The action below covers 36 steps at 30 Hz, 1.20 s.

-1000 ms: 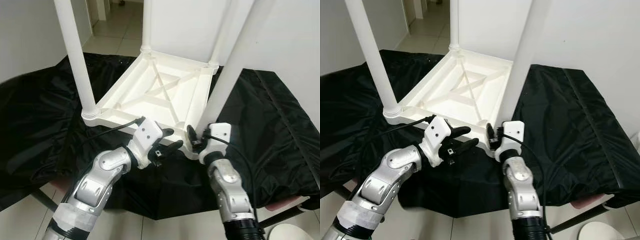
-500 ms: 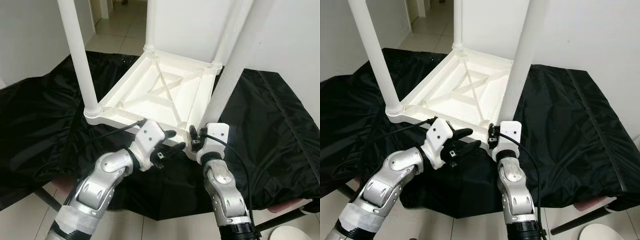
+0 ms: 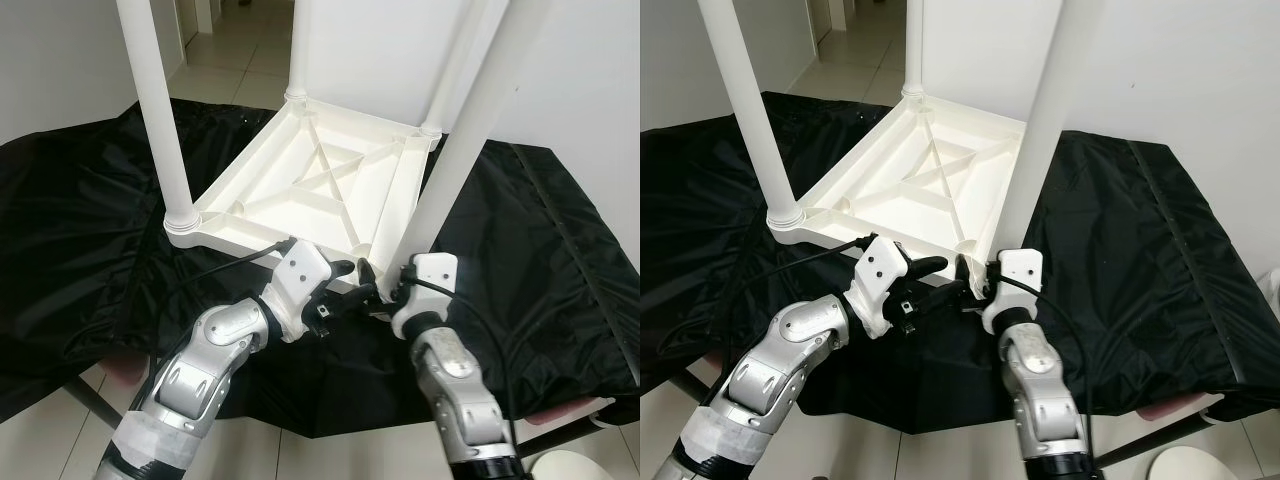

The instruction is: Building children table

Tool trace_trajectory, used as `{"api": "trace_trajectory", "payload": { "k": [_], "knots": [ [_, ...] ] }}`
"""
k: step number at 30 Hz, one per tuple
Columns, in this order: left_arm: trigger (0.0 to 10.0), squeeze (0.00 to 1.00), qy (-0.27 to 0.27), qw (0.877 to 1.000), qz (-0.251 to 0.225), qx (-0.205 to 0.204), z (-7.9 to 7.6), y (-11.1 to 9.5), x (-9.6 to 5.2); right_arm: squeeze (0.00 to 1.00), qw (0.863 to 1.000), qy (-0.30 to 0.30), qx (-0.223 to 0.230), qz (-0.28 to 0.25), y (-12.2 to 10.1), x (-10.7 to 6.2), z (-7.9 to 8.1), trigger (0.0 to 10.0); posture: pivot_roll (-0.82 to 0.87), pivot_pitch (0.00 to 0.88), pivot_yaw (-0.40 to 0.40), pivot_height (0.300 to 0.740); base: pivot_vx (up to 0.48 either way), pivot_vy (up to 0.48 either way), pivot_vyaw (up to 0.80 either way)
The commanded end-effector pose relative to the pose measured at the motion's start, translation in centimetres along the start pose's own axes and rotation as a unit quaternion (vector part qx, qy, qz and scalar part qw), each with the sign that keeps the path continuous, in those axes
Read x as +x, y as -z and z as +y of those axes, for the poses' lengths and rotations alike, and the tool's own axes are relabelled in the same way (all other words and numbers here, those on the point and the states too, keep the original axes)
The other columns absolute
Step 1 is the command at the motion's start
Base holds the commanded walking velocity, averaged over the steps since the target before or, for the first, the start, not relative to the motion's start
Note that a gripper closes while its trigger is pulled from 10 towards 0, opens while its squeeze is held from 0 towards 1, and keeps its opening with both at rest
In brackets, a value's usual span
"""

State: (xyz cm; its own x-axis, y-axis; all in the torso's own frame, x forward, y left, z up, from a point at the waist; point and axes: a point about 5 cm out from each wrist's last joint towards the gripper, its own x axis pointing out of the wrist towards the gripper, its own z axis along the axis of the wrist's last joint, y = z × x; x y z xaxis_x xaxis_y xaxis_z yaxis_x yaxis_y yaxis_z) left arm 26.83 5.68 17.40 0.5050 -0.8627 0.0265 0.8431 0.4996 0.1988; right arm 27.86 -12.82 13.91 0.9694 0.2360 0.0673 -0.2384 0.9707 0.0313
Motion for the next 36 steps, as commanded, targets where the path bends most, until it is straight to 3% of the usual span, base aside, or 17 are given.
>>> {"api": "trace_trajectory", "payload": {
  "k": [1, 4, 7, 15, 19, 24, 30, 31, 32, 34, 36],
  "knots": [
    [10.0, 0.0, -0.017, 1.0, 0.001, 0.006, 0.1, -0.1, 0.0, 0.0, 1.0, -0.021, 0.003, 0.017, 0.7, -0.3, -0.2, 10.0, 0.06, 0.006, -0.091, 0.74, 0.0, 0.0, 0.0],
    [10.0, 0.0, -0.016, 1.0, 0.001, 0.006, 0.1, -0.1, 0.0, 0.0, 0.999, -0.031, 0.0, 0.018, 0.8, -0.4, -0.4, 10.0, 0.06, 0.006, -0.091, 0.74, 0.0, 0.0, 0.0],
    [10.0, 0.0, -0.011, 1.0, 0.001, 0.011, 0.1, -0.1, 0.1, 0.0, 0.997, -0.079, -0.026, 0.003, 0.5, -0.2, -2.3, 10.0, 0.06, 0.0, -0.082, 0.74, 0.0, 0.0, 0.0],
    [10.0, 0.0, -0.011, 1.0, 0.003, 0.017, 0.4, -0.2, 0.2, 0.0, 0.988, -0.144, -0.061, 0.012, -0.2, 0.9, -5.2, 10.0, 0.06, 0.0, -0.082, 0.74, 0.0, 0.0, 0.0],
    [10.0, 0.0, -0.012, 1.0, 0.003, 0.018, 0.4, -0.2, 0.2, 0.0, 0.987, -0.148, -0.061, 0.014, -0.3, 1.0, -5.3, 10.0, 0.06, 0.0, -0.082, 0.74, 0.0, 0.0, 0.0],
    [10.0, 0.0, -0.012, 1.0, 0.003, 0.02, 0.5, -0.3, 0.1, 0.0, 0.968, -0.233, -0.081, 0.037, -0.4, 3.2, -5.7, 10.0, 0.08, 0.0, -0.077, 0.74, 0.0, 0.0, 0.0],
    [10.0, 0.0, -0.012, 1.0, 0.003, 0.022, 0.5, -0.4, 0.1, 0.0, 0.958, -0.267, -0.093, 0.046, -0.1, 4.3, -5.2, 10.0, 0.08, 0.0, -0.075, 0.74, 0.0, 0.0, 0.0],
    [10.0, 0.0, -0.012, 1.0, 0.004, 0.022, 0.4, -0.4, 0.1, 0.0, 0.952, -0.286, -0.099, 0.053, 0.1, 4.7, -4.6, 5.0, 0.09, 0.0, -0.075, 0.74, 0.0, 0.0, 0.0],
    [10.0, 0.0, -0.012, 1.0, 0.004, 0.022, 0.4, -0.4, 0.1, 0.0, 0.952, -0.286, -0.099, 0.053, 0.1, 4.7, -4.6, 5.0, 0.09, 0.0, -0.075, 0.74, 0.0, 0.0, 0.0],
    [10.0, 0.0, -0.014, 1.0, 0.005, 0.023, 0.4, -0.4, -0.1, 0.0, 0.939, -0.318, -0.108, 0.066, 0.6, 5.1, -3.9, 0.0, 0.11, 0.0, -0.083, 0.74, 0.0, 0.0, 0.0],
    [10.0, 0.0, -0.017, 1.0, 0.005, 0.024, 0.4, -0.4, -0.1, 0.0, 0.935, -0.33, -0.111, 0.071, 0.8, 5.1, -3.8, 0.0, 0.11, 0.0, -0.085, 0.74, 0.0, 0.0, 0.0]
  ]
}}
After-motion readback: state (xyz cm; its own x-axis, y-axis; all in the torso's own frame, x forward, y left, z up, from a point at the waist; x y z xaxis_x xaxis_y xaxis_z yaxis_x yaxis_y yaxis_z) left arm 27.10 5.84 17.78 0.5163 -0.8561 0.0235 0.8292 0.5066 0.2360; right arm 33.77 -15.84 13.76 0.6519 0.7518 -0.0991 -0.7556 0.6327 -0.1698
